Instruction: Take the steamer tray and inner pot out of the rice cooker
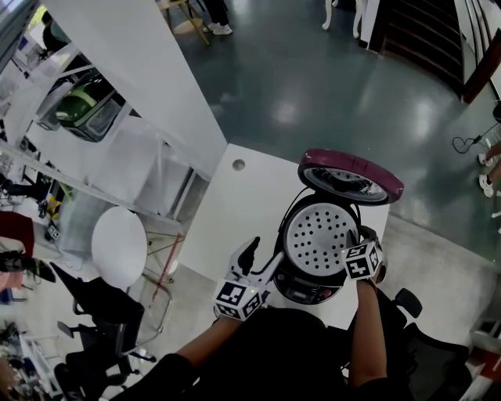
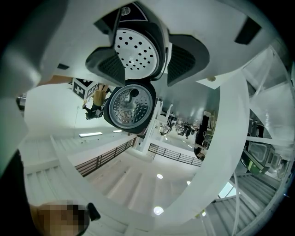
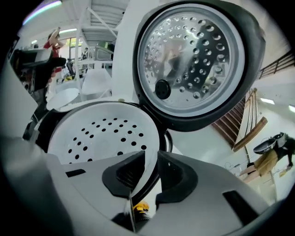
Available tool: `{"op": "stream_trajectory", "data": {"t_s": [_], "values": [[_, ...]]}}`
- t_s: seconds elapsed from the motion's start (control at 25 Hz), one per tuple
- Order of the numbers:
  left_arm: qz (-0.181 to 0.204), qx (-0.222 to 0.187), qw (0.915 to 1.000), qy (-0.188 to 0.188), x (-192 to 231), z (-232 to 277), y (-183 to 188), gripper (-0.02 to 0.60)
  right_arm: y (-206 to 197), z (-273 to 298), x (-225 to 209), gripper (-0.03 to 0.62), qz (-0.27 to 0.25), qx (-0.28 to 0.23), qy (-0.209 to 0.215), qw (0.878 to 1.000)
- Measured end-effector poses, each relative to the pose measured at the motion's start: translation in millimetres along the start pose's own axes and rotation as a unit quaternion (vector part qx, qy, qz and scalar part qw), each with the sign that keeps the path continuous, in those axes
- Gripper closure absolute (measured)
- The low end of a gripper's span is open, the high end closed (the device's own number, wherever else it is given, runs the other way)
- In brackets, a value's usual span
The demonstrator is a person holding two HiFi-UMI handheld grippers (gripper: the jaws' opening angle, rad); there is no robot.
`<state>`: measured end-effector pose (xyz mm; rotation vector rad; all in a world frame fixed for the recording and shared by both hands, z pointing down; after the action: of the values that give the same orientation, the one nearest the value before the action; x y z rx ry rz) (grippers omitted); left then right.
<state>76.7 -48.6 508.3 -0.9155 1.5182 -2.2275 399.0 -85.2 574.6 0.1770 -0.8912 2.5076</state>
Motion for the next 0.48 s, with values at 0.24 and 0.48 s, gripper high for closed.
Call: {"op": "stream_trajectory", "data": {"t_s": [0.24,0.48], "values": [[-0.001,0.0,1.0,0.002,-2.6,-2.4,-4.7,0.316,2.0,-8.6,-4.7,0.539,0.041,-0.037,0.005,0.998],[0.001,-0.006,0.9999,-0.015,9.1,-14.4,-1.0,0.316,23.1,-31.2,1.3,0.571,0.066,-0.09,-0.03,0.993]]}}
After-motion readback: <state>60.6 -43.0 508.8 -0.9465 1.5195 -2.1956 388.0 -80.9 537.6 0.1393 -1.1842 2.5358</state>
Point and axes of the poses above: the fingertips, and each gripper's own axes: z forward along the fingers, x to its left, y out of its top, the point moved 10 cm from there along -z, backward along the fingers, and after that the axes turned 2 degrees about -x, right-handed, at the moved point
